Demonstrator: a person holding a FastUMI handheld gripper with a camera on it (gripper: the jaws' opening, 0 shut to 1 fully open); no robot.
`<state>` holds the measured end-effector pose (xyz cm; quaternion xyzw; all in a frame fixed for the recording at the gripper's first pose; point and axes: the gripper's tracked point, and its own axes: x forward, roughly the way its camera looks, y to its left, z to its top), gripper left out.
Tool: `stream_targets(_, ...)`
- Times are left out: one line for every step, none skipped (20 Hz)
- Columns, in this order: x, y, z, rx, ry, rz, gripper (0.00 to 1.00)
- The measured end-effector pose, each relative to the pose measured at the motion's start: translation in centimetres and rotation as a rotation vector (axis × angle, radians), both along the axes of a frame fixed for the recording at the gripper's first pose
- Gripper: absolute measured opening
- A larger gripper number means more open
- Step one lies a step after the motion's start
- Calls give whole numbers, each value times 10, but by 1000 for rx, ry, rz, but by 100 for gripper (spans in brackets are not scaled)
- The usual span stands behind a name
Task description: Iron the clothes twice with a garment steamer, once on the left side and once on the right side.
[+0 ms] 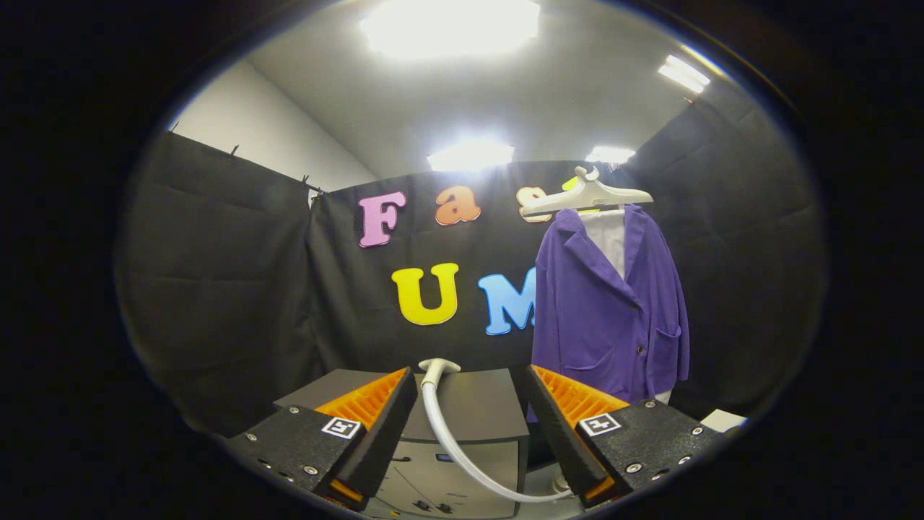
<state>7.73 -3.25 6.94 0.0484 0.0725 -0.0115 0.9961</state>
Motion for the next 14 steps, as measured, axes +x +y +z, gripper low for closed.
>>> stream_targets(12,3,-1,-19,13,-8,94)
stream_targets(26,8,-2,-34,27,-13,94)
stream_targets(37,14,-3,-37,43,-11,94)
stream_targets(53,24,-6,-32,62,-6,94)
stream_targets(68,31,-6,-25,73,-2,94)
stream_targets(82,37,-7,-21,87,-3,94)
stream_targets(95,40,-10,-19,105,-13,94)
stream_targets(108,44,-11,-22,117,-23,94)
stream_targets(122,47,-13,-32,136,-38,94)
stream_targets(135,51,-20,-48,161,-49,94)
stream_targets(145,54,-25,-62,183,-60,94)
stream_targets(157,58,-33,-79,212,-67,94)
stream_targets(166,61,-40,-89,239,-76,94)
stream_targets(175,64,-46,-96,259,-81,94)
